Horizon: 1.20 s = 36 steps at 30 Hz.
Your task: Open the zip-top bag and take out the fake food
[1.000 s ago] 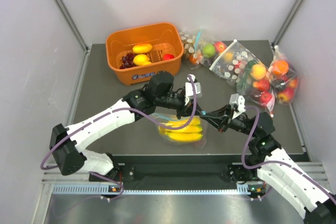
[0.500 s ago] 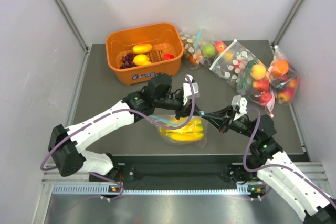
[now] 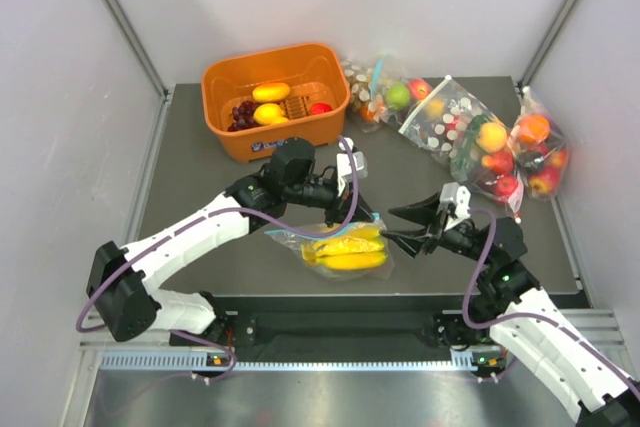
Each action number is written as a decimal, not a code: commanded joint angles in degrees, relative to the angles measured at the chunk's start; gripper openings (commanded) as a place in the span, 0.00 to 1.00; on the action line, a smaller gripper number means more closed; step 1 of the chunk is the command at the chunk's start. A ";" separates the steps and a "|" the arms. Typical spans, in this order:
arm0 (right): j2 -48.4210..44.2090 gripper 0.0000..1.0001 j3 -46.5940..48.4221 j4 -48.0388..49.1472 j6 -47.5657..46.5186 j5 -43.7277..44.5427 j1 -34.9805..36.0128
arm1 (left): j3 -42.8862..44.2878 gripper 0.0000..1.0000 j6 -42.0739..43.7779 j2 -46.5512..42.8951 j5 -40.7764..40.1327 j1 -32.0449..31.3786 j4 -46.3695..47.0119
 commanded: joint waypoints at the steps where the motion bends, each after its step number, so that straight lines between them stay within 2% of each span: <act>1: 2.65 0.58 4.74 -1.66 -1.96 -6.38 -0.33 | 1.02 0.00 -1.79 0.26 5.20 0.16 3.65; 3: 5.46 0.64 6.15 -3.25 -2.49 -8.75 -0.24 | 0.76 0.00 -2.76 -0.36 6.34 0.16 4.70; 11: 9.42 0.72 6.07 1.66 -0.21 -10.25 -0.15 | 1.02 0.00 -3.55 -0.36 10.12 0.16 6.11; 21: 13.82 0.72 6.51 7.20 1.29 -10.26 2.40 | 0.58 0.00 -6.80 1.84 12.76 0.07 8.40; 25: 14.87 0.69 6.86 8.43 0.93 -8.59 4.59 | 0.41 0.00 -6.80 2.10 12.14 -0.02 8.14; 28: 15.40 0.52 7.04 8.61 0.41 -6.92 5.91 | 0.14 0.00 -6.63 1.84 11.88 -0.02 7.79; 29: 15.57 0.41 7.04 8.52 0.14 -6.22 6.26 | 0.06 0.00 -6.54 1.93 11.71 -0.02 7.79; 31: 15.58 0.27 6.86 8.52 -0.47 -4.90 6.53 | -0.03 0.01 -6.36 1.75 11.53 -0.02 7.26; 32: 15.40 0.10 6.69 8.61 -0.56 -4.55 6.53 | 0.06 0.03 -6.10 1.75 11.35 -0.02 6.74; 33: 15.23 0.04 6.42 9.04 -0.56 -4.11 6.62 | 0.06 0.07 -6.01 1.84 10.74 -0.02 6.38; 34: 14.88 0.00 6.16 9.22 -0.65 -3.41 6.70 | 0.06 0.16 -5.84 1.66 10.13 -0.11 5.86; 35: 14.35 0.00 5.64 9.14 -0.74 -3.14 6.62 | -0.03 0.31 -5.58 1.31 9.77 -0.02 4.98; 36: 13.91 0.00 5.54 9.05 -0.83 -2.96 6.62 | -0.12 0.39 -5.40 1.05 9.51 0.07 4.80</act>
